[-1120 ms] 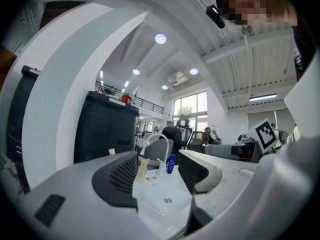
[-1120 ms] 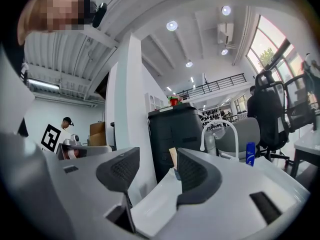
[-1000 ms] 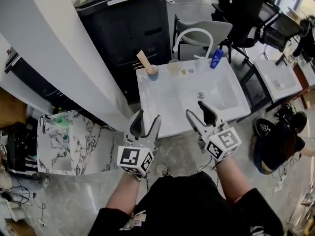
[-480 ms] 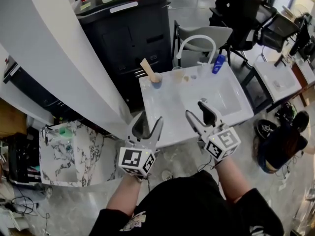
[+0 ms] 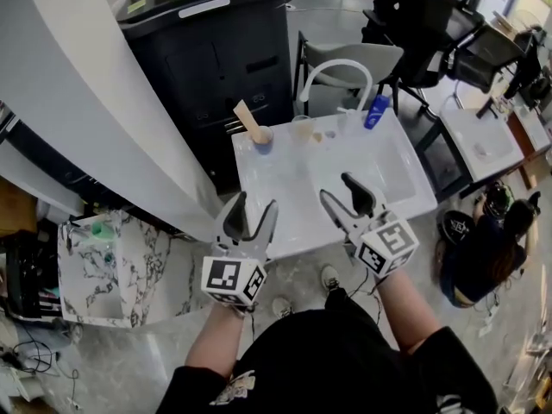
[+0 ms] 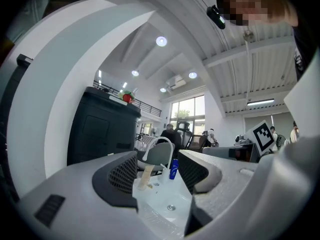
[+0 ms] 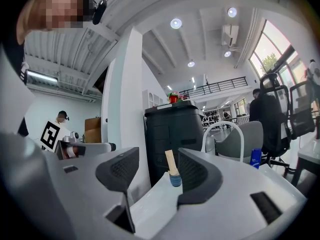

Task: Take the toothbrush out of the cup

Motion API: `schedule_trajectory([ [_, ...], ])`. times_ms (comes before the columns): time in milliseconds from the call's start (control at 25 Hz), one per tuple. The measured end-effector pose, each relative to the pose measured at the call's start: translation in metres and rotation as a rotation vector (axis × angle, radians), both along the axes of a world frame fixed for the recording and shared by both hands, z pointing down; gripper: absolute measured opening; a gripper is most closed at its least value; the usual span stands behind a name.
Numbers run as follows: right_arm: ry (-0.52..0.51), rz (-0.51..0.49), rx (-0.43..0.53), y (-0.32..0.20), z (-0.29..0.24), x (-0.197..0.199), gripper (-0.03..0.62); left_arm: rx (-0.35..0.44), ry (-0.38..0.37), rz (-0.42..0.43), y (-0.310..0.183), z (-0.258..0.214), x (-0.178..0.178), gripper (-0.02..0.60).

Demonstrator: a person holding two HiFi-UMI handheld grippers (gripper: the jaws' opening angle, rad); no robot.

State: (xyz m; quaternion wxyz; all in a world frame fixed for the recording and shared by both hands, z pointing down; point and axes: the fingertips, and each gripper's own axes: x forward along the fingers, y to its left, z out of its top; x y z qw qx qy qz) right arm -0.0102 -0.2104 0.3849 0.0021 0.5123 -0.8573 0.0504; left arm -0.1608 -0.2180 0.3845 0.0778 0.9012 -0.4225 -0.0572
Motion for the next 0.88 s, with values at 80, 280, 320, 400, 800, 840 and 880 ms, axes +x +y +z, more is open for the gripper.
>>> schedule_trajectory([
  [80, 0.003, -0.017, -0.008, -0.009, 0.003, 0.007, 0.242, -0.005, 0.002, -0.016, -0.004, 0.002, 0.007, 0.238],
  [280, 0.011, -0.080, -0.029, -0.040, 0.011, 0.024, 0.250, -0.021, -0.009, -0.067, -0.016, 0.002, 0.024, 0.238],
  [320, 0.011, -0.092, -0.032, -0.046, 0.013, 0.028, 0.253, -0.024, -0.011, -0.074, -0.018, 0.002, 0.028, 0.238],
  [400, 0.013, -0.113, -0.036, -0.059, 0.019, 0.035, 0.255, -0.026, -0.018, -0.081, -0.021, 0.004, 0.038, 0.238],
  [800, 0.011, -0.206, -0.068, -0.112, 0.048, 0.047, 0.258, -0.031, -0.039, -0.157, -0.034, 0.012, 0.055, 0.238],
  [840, 0.010, -0.214, -0.074, -0.117, 0.050, 0.048, 0.258, -0.031, -0.040, -0.166, -0.035, 0.012, 0.056, 0.238],
  [880, 0.008, -0.221, -0.079, -0.121, 0.052, 0.049, 0.258, -0.031, -0.041, -0.175, -0.035, 0.012, 0.057, 0.238],
])
